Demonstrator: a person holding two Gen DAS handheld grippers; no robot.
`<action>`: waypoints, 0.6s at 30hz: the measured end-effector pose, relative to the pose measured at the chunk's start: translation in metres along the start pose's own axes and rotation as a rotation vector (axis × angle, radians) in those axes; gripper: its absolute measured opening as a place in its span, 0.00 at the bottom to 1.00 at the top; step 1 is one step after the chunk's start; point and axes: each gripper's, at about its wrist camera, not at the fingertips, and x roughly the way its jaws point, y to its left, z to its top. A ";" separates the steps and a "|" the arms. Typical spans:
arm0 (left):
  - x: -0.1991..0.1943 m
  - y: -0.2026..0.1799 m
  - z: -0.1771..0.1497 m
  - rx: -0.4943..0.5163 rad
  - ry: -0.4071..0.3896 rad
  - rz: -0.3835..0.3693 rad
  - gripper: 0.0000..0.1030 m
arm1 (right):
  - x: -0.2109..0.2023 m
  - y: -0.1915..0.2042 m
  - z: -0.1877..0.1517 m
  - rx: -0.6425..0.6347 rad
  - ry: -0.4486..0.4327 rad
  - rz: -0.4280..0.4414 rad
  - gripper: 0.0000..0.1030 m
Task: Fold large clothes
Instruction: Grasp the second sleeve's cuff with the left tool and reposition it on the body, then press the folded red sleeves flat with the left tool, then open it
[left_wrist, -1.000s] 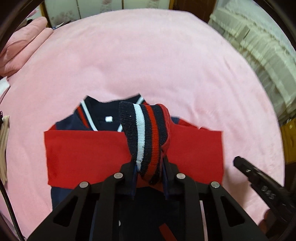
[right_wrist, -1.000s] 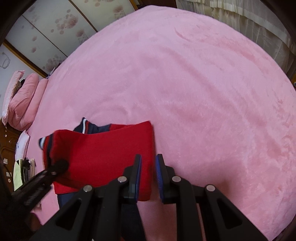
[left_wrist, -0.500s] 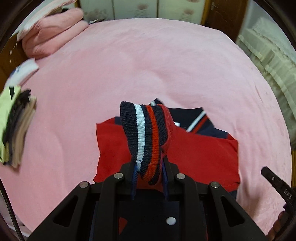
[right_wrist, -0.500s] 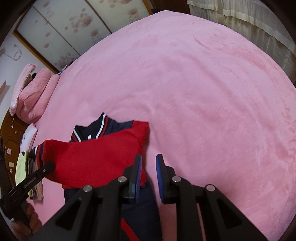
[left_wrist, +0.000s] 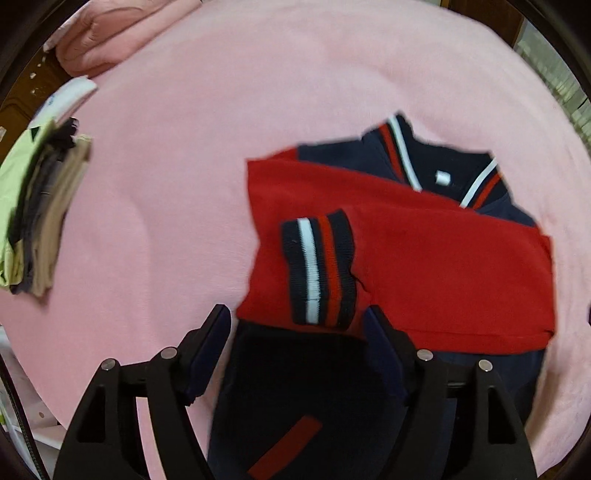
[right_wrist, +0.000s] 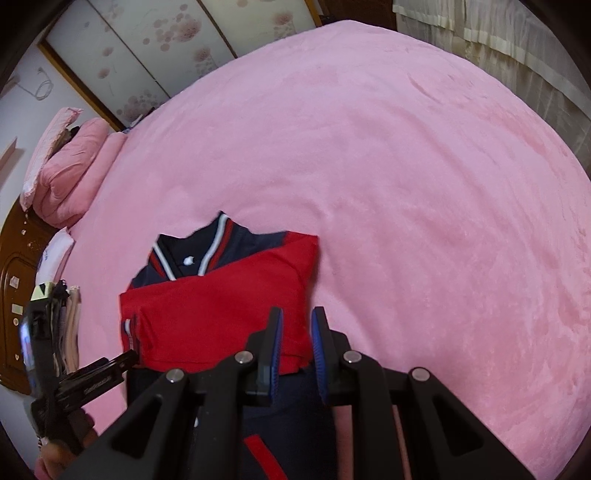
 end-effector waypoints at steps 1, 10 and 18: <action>-0.011 0.001 -0.001 -0.004 -0.025 -0.046 0.71 | 0.001 0.003 0.001 0.001 -0.001 0.024 0.15; 0.017 -0.025 0.026 0.026 -0.032 -0.284 0.07 | 0.093 0.038 -0.011 0.138 0.153 0.419 0.01; 0.067 0.006 0.036 -0.053 -0.019 -0.260 0.07 | 0.118 0.027 0.006 -0.017 0.080 0.262 0.00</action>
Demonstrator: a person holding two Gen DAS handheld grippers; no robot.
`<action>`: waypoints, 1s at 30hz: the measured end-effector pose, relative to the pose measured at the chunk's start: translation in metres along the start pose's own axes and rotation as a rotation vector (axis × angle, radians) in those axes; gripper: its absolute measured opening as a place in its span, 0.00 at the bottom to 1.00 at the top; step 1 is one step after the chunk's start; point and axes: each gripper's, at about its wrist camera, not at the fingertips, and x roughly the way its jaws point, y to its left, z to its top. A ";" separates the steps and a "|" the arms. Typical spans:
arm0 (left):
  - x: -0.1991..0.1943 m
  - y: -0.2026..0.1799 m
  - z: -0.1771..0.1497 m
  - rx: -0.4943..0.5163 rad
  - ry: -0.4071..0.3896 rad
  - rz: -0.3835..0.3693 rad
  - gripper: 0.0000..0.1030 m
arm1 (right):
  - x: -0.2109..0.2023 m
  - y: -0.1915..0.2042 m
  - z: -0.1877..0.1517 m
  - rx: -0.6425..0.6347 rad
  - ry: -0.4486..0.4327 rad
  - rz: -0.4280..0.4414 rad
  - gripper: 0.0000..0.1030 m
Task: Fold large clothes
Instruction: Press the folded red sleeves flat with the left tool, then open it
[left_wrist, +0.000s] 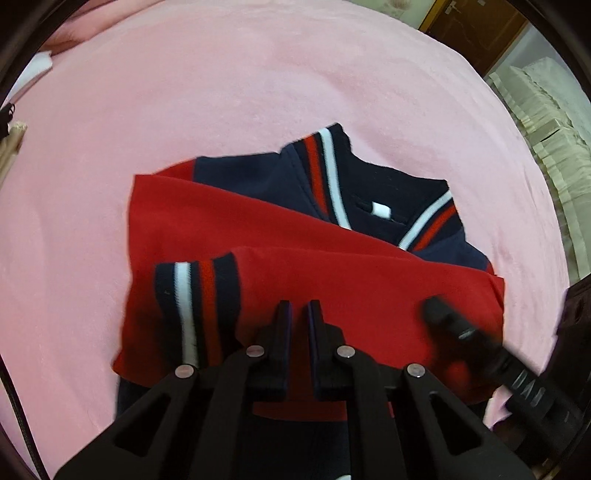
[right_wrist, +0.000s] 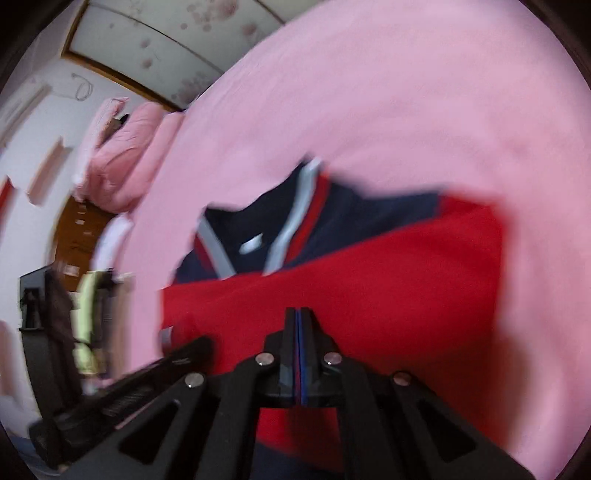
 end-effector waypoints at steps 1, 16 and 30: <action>0.000 0.003 -0.001 0.009 -0.004 -0.005 0.07 | -0.005 -0.008 0.002 -0.013 -0.022 -0.084 0.00; -0.022 0.000 0.002 0.063 0.011 -0.021 0.22 | -0.053 0.009 -0.018 0.006 -0.105 0.089 0.00; -0.014 0.020 -0.017 0.041 0.010 0.086 0.05 | -0.058 -0.032 -0.038 0.038 -0.173 -0.602 0.00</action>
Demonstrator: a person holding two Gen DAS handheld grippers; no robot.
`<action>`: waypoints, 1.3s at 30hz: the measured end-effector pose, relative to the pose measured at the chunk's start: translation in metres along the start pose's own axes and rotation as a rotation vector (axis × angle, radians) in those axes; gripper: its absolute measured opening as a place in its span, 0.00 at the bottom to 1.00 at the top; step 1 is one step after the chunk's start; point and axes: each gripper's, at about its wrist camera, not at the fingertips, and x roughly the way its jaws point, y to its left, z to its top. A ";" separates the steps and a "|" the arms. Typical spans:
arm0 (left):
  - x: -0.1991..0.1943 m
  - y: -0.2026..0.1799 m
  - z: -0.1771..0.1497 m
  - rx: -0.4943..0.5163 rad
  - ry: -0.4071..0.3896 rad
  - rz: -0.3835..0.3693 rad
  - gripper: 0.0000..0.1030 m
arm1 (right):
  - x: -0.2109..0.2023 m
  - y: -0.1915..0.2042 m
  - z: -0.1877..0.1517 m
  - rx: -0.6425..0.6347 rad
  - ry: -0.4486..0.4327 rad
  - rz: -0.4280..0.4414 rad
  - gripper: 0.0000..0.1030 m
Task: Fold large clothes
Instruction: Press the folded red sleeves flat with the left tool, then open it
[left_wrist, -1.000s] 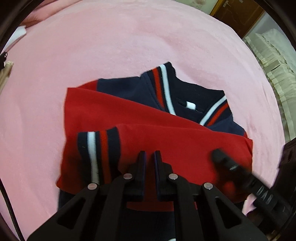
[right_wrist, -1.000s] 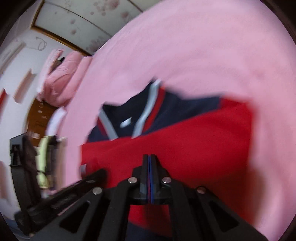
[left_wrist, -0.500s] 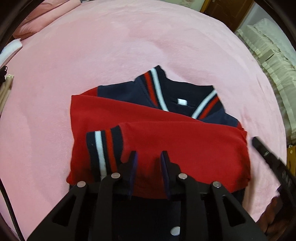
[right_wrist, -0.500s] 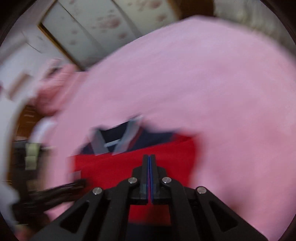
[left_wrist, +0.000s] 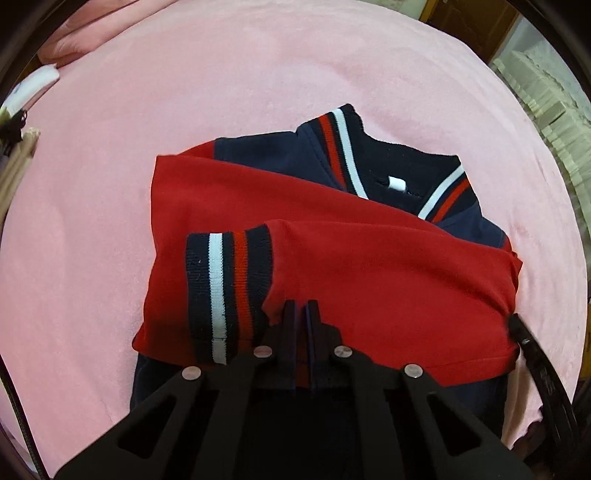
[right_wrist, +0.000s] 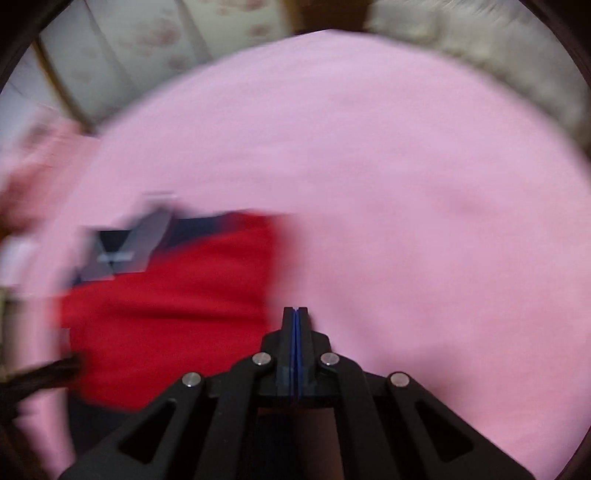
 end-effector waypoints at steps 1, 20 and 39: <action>-0.002 -0.001 0.001 0.011 -0.001 0.016 0.05 | 0.002 -0.014 0.002 0.041 0.014 -0.004 0.00; -0.013 0.021 -0.010 0.008 0.022 -0.014 0.11 | -0.023 0.082 -0.026 -0.071 0.178 0.664 0.00; -0.024 0.052 -0.007 0.069 0.018 0.040 0.09 | -0.007 0.007 -0.014 -0.007 0.150 0.431 0.02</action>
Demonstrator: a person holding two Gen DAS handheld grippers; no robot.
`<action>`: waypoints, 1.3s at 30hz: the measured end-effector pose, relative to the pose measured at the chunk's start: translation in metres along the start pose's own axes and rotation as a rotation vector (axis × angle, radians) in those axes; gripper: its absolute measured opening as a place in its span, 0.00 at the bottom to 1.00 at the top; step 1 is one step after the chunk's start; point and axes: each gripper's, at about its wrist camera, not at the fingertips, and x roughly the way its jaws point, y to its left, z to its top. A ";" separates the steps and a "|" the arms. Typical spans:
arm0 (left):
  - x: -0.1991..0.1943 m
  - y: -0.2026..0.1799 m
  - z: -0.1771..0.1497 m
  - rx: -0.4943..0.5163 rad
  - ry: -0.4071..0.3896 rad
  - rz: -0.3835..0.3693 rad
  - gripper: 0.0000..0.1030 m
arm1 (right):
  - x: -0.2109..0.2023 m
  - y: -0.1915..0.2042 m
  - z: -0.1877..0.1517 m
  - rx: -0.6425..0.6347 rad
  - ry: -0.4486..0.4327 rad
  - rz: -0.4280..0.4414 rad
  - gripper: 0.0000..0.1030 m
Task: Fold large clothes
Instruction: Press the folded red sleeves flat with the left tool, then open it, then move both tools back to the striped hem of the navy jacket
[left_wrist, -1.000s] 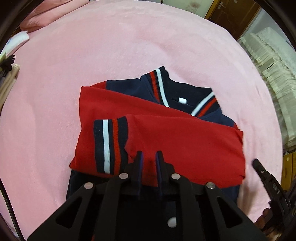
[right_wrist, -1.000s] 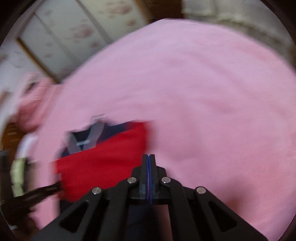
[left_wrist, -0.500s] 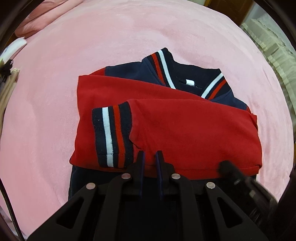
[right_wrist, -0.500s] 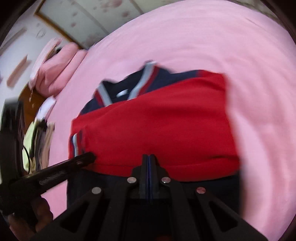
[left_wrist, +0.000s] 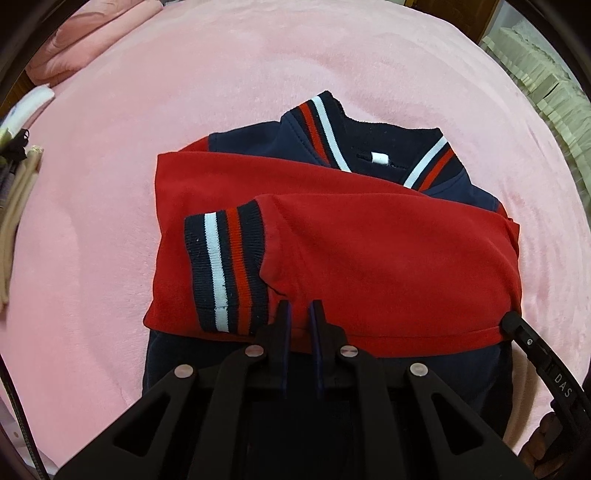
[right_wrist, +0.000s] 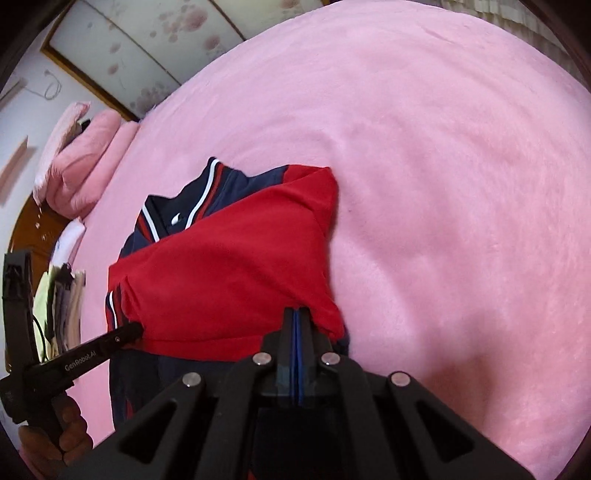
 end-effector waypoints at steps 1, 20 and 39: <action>0.000 -0.003 0.000 0.002 -0.004 0.007 0.09 | 0.000 0.001 0.000 0.007 0.001 0.009 0.02; -0.072 -0.029 -0.001 0.063 -0.023 0.080 0.92 | -0.065 0.067 -0.004 -0.252 -0.036 0.002 0.71; -0.179 0.035 -0.091 0.147 -0.142 0.088 0.92 | -0.163 0.126 -0.102 -0.228 -0.206 -0.020 0.72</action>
